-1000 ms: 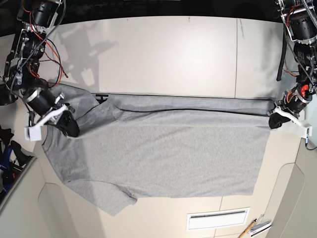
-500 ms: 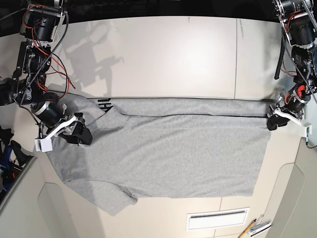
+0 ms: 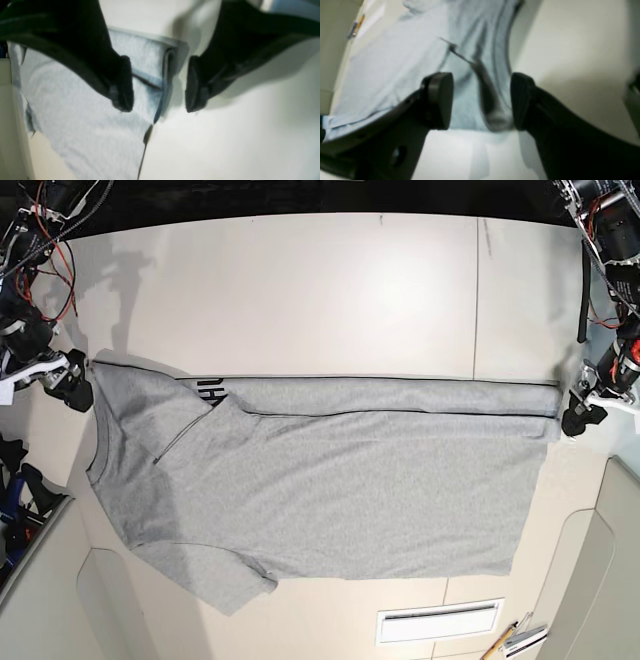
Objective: Fold the T-shirt properly
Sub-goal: 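Lift the gripped edge and fold it over toward the shirt's middle, then lower the folded edge onto the shirt and open both grippers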
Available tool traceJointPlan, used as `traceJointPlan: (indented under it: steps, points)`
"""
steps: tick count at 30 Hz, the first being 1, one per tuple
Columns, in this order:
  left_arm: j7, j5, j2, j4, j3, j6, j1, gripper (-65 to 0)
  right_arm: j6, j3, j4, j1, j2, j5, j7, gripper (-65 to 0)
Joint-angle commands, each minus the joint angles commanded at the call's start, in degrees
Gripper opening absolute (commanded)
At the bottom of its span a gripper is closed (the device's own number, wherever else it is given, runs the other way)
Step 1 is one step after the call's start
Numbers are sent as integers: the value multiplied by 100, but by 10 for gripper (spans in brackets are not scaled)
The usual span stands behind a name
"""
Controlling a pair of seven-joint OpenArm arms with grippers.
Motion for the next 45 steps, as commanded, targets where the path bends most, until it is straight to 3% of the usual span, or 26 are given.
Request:
traceJointPlan:
  steps: [3, 9, 19, 27, 29, 31, 34, 35, 39, 43, 45]
  points:
    - [-35, 2, 17, 0, 0, 0, 225, -203, 0, -2, -9, -168, 9, 2, 4, -289]
    - [-42, 61, 42, 0, 0, 0, 330, -203, -48, -2, -94, -177, 9, -146, 186, -289]
    - [118, 59, 424, 0, 144, 0, 450, -203, -59, -44, -776, -153, 2, 96, 280, -289]
    - [219, 131, 426, 0, 758, 0, 463, -206, -61, -608, -782, 13, 2, 90, 424, -290]
    - [214, 221, 420, 0, 756, 0, 461, -213, -63, -708, -780, 15, 2, 87, 544, -324]
    - [216, 291, 411, 0, 756, 0, 461, -335, -63, -737, -780, 17, 2, 90, 575, -440]
    - [214, 302, 409, 0, 756, 0, 461, -607, -61, -737, -780, 15, 4, 90, 682, -650]
    - [214, 299, 407, 0, 756, 0, 461, -650, -61, -737, -780, 17, 4, 92, 719, -650]
    - [299, 299, 385, 92, 754, 0, 461, -650, 28, -664, -754, 33, 9, 114, 605, -650]
    - [1106, -142, 225, 518, 745, 0, 553, -650, 35, -350, -691, -15, 33, 181, 68, -650]
    - [1408, -337, 76, 785, 745, 0, 739, -650, 92, -225, -682, -144, 90, 494, -136, -650]
